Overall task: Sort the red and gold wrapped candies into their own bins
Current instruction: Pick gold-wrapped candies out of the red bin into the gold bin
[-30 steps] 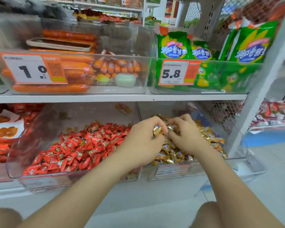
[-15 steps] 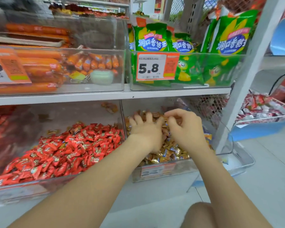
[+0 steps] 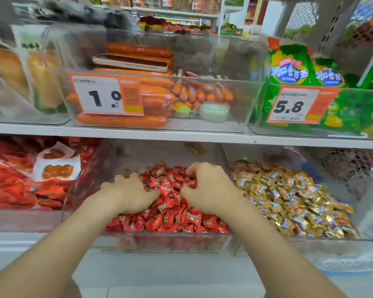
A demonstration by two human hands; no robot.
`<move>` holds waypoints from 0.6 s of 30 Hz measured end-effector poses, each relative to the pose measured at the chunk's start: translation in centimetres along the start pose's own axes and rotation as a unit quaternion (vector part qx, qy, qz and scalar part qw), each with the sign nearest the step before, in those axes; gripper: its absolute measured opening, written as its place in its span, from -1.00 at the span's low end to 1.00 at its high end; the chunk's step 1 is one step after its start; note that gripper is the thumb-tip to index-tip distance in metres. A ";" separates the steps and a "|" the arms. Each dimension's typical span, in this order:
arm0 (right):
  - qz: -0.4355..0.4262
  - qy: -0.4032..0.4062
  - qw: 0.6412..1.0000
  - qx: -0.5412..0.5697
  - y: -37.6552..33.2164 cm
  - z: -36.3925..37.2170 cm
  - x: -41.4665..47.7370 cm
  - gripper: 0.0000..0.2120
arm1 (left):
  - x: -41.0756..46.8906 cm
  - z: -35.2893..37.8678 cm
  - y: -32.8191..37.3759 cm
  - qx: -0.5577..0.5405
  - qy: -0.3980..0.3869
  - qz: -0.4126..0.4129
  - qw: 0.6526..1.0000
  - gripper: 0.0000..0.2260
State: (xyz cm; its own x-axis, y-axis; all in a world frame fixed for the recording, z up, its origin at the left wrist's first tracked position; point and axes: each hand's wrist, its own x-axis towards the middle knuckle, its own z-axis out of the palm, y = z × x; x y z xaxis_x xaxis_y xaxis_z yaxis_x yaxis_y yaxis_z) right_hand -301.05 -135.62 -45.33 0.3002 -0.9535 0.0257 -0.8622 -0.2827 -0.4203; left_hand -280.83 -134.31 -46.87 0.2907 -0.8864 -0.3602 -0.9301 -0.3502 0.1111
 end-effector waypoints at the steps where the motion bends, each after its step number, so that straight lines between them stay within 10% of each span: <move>1: 0.010 -0.057 0.998 -0.023 -0.2 -0.1 0.5 -0.40 | 0.2 -0.6 -0.9 -0.022 -0.040 0.023 0.999 0.05; 7: -0.054 -0.304 0.929 -0.202 -0.2 2.0 2.5 0.16 | 1.0 -1.6 -3.9 0.022 -0.223 0.089 0.970 0.33; 12: -0.127 -0.277 0.931 -0.202 -2.0 5.1 5.2 0.31 | 2.8 -0.3 -2.2 0.028 -0.185 0.095 0.978 0.30; 18: -0.108 -0.110 0.977 -0.149 -1.2 4.2 7.0 -0.02 | 5.4 1.2 -2.3 -0.028 0.029 0.124 0.992 0.10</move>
State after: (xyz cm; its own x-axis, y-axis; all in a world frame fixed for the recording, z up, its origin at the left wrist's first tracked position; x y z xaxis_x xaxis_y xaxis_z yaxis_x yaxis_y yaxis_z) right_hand -296.19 -141.51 -48.49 0.5402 -0.8324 -0.1240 -0.8398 -0.5238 -0.1423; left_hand -277.39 -137.90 -50.15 0.0697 -0.9628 -0.2610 -0.9609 -0.1351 0.2416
